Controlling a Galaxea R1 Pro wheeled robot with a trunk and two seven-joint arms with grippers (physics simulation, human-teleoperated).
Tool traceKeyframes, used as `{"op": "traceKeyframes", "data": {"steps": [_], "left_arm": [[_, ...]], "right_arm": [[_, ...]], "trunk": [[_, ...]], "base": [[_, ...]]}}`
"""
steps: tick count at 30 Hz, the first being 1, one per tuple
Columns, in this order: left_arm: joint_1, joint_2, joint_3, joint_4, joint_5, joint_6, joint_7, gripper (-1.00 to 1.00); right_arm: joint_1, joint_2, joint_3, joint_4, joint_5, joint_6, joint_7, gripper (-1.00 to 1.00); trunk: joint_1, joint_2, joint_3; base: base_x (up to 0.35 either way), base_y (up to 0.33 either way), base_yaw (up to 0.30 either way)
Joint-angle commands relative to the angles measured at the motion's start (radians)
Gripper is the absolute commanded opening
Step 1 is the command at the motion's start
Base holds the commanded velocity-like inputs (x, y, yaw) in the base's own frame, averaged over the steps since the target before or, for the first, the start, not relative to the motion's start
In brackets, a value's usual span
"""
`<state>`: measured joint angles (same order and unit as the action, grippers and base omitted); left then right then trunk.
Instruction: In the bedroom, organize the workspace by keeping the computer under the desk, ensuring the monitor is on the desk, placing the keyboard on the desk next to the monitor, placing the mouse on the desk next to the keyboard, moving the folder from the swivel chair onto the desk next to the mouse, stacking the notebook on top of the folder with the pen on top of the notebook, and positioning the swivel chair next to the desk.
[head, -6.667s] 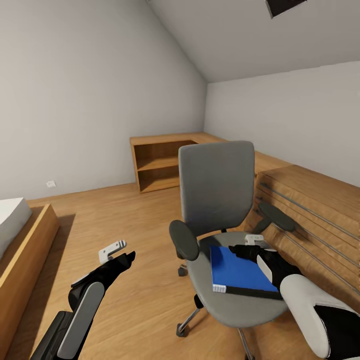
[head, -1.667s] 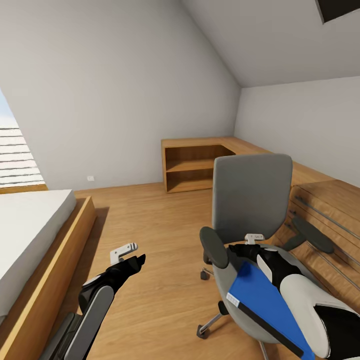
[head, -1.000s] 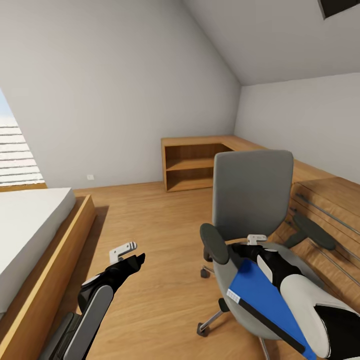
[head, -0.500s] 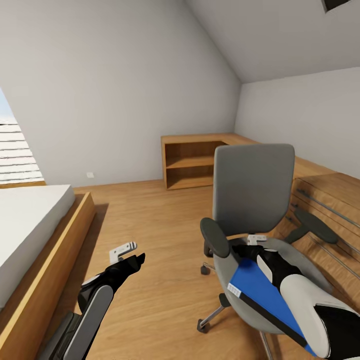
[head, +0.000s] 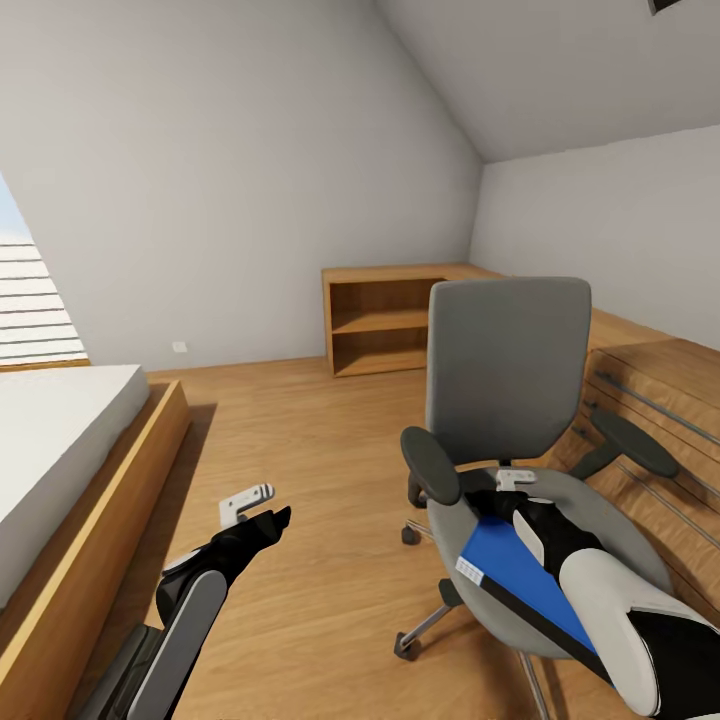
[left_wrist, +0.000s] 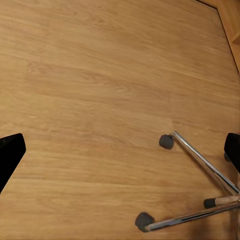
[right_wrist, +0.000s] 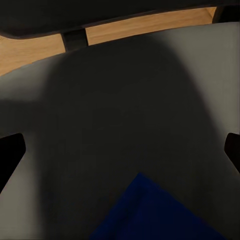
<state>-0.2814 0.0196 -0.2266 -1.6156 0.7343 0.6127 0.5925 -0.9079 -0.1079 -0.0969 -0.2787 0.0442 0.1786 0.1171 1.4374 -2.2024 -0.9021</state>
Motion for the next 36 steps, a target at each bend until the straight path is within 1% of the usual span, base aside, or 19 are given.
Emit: {"op": "traceKeyframes", "data": {"steps": [1,16,25,27,31,36], "left_arm": [[-0.001,0.001,-0.002,-0.001,0.010,0.000,0.010,1.00],[-0.001,0.004,-0.004,0.002,0.011,0.001,0.010,1.00],[-0.001,0.005,-0.003,0.003,0.011,0.001,0.010,1.00],[-0.001,0.005,-0.003,0.003,0.011,0.001,0.010,1.00],[-0.001,0.005,-0.002,0.003,0.010,0.001,0.010,1.00],[-0.001,0.005,-0.003,0.003,0.010,0.001,0.009,1.00]], "right_arm": [[0.000,0.000,-0.008,-0.002,0.005,0.006,0.006,1.00],[0.000,0.001,-0.007,-0.002,0.005,0.007,0.004,1.00],[0.000,0.001,-0.007,-0.002,0.006,0.007,0.003,1.00],[0.000,0.002,-0.007,-0.002,0.011,0.007,0.003,1.00],[0.000,0.002,-0.009,-0.002,0.046,0.007,0.003,1.00],[0.000,0.003,-0.010,-0.002,0.063,0.007,0.003,1.00]], "trunk": [[0.000,0.000,-0.001],[0.000,0.000,-0.001],[0.000,0.000,-0.001],[0.000,0.000,-0.001],[0.000,0.000,-0.001],[0.000,0.000,-0.001]], "base": [[0.000,0.000,0.000],[-0.007,0.000,0.000],[-0.194,0.000,0.000],[-0.079,0.000,0.000],[-0.028,0.000,0.000],[-0.009,0.000,0.000]]}}
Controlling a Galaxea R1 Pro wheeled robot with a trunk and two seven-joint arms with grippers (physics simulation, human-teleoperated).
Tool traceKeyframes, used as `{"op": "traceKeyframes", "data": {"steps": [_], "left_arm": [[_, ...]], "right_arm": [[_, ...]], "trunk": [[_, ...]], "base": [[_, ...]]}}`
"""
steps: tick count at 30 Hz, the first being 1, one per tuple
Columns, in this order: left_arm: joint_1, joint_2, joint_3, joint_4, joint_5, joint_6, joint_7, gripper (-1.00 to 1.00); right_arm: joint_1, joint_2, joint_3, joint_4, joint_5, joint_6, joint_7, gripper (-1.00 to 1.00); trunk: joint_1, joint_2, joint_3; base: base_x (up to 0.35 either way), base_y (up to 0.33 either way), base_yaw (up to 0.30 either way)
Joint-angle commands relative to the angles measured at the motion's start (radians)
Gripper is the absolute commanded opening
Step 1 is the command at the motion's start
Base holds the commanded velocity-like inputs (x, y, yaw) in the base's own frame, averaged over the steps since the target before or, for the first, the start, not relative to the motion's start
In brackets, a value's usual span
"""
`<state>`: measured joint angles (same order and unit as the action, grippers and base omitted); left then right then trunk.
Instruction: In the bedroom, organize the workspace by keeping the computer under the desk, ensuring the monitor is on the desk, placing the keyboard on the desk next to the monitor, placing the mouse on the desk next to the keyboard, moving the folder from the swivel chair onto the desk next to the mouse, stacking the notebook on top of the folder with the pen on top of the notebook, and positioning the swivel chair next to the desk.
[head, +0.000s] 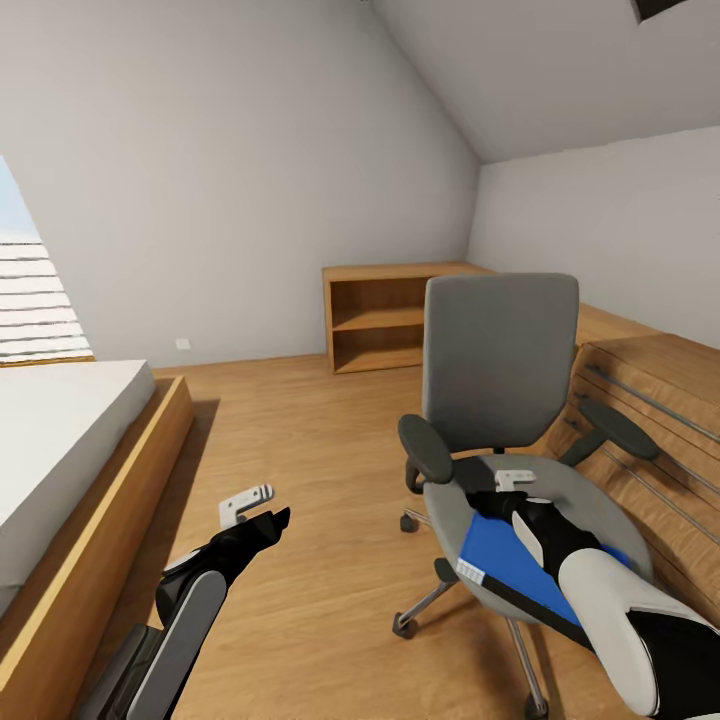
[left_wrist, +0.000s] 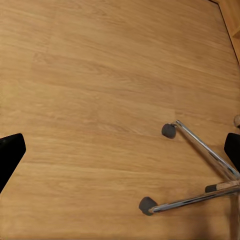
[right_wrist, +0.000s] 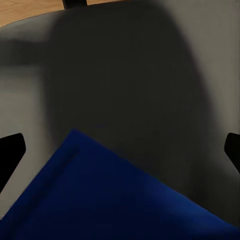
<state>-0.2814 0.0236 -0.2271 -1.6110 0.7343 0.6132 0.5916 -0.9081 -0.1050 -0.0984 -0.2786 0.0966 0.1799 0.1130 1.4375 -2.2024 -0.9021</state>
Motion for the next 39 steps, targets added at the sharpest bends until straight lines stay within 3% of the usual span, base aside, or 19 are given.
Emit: {"op": "traceKeyframes", "data": {"steps": [1,24,39], "left_arm": [[-0.001,0.001,-0.002,-0.001,0.010,0.000,0.010,1.00],[-0.001,0.001,-0.004,-0.001,0.011,0.002,0.010,1.00],[-0.001,0.001,-0.005,-0.001,0.011,0.002,0.010,1.00]], "right_arm": [[0.000,0.001,-0.009,-0.002,0.012,0.006,0.007,1.00],[0.000,0.001,-0.010,-0.011,0.011,0.000,0.008,1.00],[0.000,0.001,-0.010,-0.011,0.010,0.000,0.007,1.00]], "trunk": [[0.000,0.000,-0.001],[0.000,0.000,0.000],[0.000,0.000,0.020]], "base": [[-0.088,0.000,0.000],[-0.045,0.000,0.000],[0.000,0.000,0.000]]}}
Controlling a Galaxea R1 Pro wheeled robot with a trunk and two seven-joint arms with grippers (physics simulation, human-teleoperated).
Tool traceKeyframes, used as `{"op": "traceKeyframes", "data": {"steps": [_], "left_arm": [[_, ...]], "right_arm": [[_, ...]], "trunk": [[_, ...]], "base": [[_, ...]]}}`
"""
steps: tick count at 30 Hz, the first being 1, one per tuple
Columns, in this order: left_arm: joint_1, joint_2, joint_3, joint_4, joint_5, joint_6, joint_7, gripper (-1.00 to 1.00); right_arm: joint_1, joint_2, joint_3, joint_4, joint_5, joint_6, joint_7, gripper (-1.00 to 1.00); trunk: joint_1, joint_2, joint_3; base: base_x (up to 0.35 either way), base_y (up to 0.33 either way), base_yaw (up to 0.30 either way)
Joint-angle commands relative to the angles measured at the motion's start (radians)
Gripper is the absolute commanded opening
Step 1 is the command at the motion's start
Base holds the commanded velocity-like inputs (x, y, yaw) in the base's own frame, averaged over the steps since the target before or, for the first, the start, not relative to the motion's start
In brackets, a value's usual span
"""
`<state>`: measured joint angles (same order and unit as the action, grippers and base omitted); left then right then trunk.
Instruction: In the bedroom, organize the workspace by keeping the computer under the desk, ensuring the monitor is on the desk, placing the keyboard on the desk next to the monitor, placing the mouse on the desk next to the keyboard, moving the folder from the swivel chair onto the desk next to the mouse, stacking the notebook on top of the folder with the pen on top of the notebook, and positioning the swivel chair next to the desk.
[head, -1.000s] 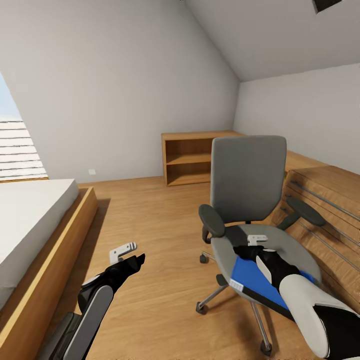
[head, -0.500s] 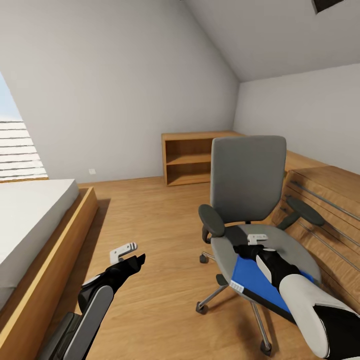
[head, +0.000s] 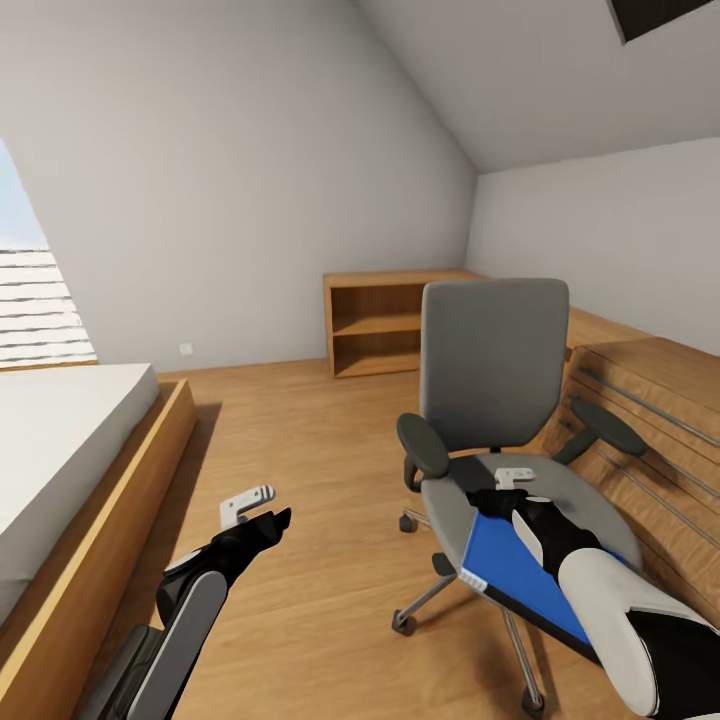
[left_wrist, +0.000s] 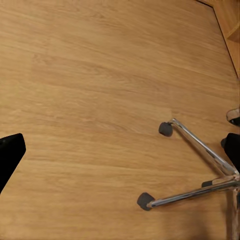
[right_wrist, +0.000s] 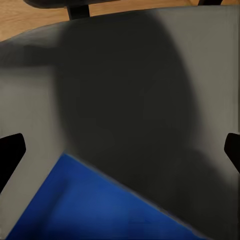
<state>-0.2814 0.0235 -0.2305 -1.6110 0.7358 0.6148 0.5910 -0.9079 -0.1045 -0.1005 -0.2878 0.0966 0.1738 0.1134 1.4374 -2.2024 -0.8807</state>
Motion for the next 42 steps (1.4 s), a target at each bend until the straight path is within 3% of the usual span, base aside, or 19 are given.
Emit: {"op": "traceKeyframes", "data": {"steps": [1,32,42], "left_arm": [[-0.001,0.001,-0.002,-0.001,0.010,0.000,0.010,1.00],[-0.001,0.000,-0.003,0.000,0.010,0.000,0.011,1.00],[-0.001,0.000,-0.003,0.000,0.010,0.000,0.011,1.00]], "right_arm": [[0.000,0.000,-0.008,-0.002,0.010,0.006,0.007,1.00],[0.000,-0.002,-0.020,-0.031,0.005,0.013,0.008,1.00],[0.000,0.000,-0.035,-0.078,-0.002,0.090,0.008,1.00]], "trunk": [[0.000,0.000,0.001],[0.000,0.000,0.039],[0.000,0.000,0.039]], "base": [[0.000,0.000,0.000],[0.000,0.000,0.000],[0.000,0.000,0.000]]}}
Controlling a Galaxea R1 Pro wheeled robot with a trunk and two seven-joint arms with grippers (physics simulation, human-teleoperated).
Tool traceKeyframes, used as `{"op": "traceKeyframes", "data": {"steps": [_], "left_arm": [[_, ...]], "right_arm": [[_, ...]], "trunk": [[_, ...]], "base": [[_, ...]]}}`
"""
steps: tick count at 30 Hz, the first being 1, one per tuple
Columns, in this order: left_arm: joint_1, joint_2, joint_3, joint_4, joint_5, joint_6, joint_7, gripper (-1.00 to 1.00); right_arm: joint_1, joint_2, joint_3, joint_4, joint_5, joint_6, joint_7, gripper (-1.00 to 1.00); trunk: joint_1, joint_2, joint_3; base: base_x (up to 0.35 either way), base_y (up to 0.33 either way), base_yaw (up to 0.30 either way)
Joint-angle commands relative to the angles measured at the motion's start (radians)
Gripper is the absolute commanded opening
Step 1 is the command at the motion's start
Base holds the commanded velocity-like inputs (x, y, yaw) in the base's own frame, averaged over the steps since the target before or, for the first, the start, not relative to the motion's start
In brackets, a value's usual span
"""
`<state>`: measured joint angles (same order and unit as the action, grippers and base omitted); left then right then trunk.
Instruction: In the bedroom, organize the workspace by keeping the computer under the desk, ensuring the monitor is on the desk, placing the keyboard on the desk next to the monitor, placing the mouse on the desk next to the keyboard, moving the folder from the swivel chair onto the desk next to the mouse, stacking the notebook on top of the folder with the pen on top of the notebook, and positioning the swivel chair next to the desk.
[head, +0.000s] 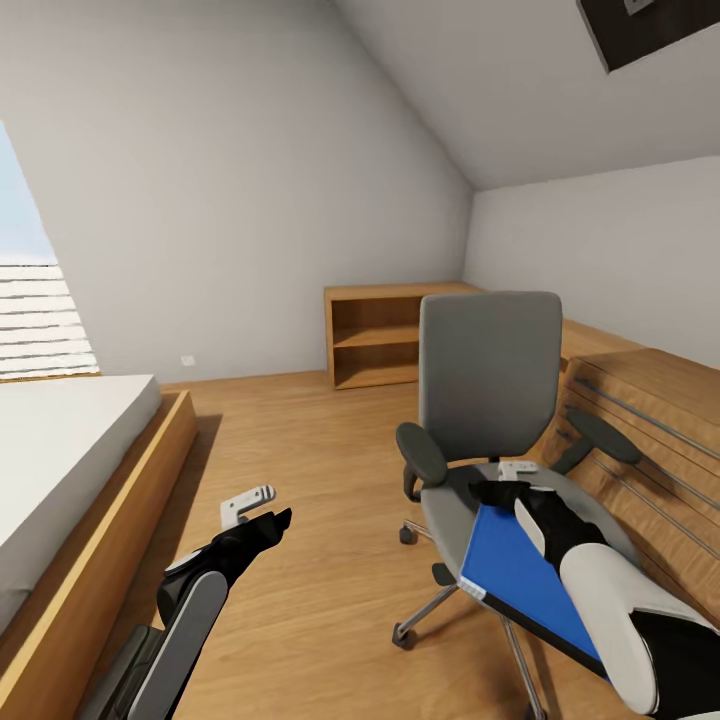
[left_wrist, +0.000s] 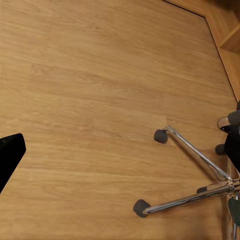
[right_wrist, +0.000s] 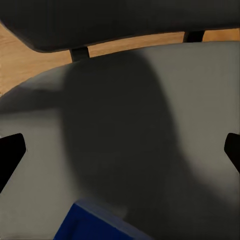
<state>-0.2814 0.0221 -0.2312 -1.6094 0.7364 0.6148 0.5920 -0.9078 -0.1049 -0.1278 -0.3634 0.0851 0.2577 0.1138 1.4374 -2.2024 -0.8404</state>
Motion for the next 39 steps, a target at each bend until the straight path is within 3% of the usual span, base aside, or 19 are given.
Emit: {"op": "traceKeyframes", "data": {"steps": [1,10,20,24,27,30,39], "left_arm": [[-0.001,0.001,-0.002,-0.001,0.010,0.000,0.010,1.00],[-0.001,0.001,-0.002,0.000,0.010,0.000,0.011,1.00],[-0.001,0.001,-0.002,0.000,0.009,0.000,0.011,1.00],[-0.001,0.001,-0.002,0.000,0.009,0.000,0.011,1.00],[-0.001,0.001,-0.002,0.000,0.009,0.000,0.011,1.00],[-0.001,0.001,-0.002,0.000,0.009,0.000,0.011,1.00],[-0.001,0.001,-0.002,0.000,0.009,0.000,0.011,1.00]], "right_arm": [[0.000,0.001,-0.008,-0.010,0.005,0.017,0.007,1.00],[0.005,0.001,-0.010,-0.138,-0.096,0.120,0.006,1.00],[0.007,-0.001,-0.017,-0.210,-0.128,0.237,0.006,1.00],[0.007,-0.002,-0.052,-0.218,-0.130,0.271,0.006,1.00],[0.007,-0.002,-0.107,-0.228,-0.130,0.302,0.006,1.00],[0.007,-0.003,-0.139,-0.241,-0.130,0.324,0.006,1.00],[0.016,-0.003,-0.171,-0.293,-0.130,0.370,0.006,1.00]], "trunk": [[0.000,0.000,-0.001],[0.000,0.000,-0.001],[0.000,0.000,-0.001],[0.000,0.000,-0.001],[0.000,0.000,-0.001],[0.000,0.000,-0.001],[0.000,0.000,-0.001]], "base": [[0.000,0.000,0.000],[0.000,0.000,0.000],[0.000,0.000,0.000],[0.000,0.000,0.000],[0.000,0.000,0.000],[0.000,0.000,0.000],[0.000,0.000,0.000]]}}
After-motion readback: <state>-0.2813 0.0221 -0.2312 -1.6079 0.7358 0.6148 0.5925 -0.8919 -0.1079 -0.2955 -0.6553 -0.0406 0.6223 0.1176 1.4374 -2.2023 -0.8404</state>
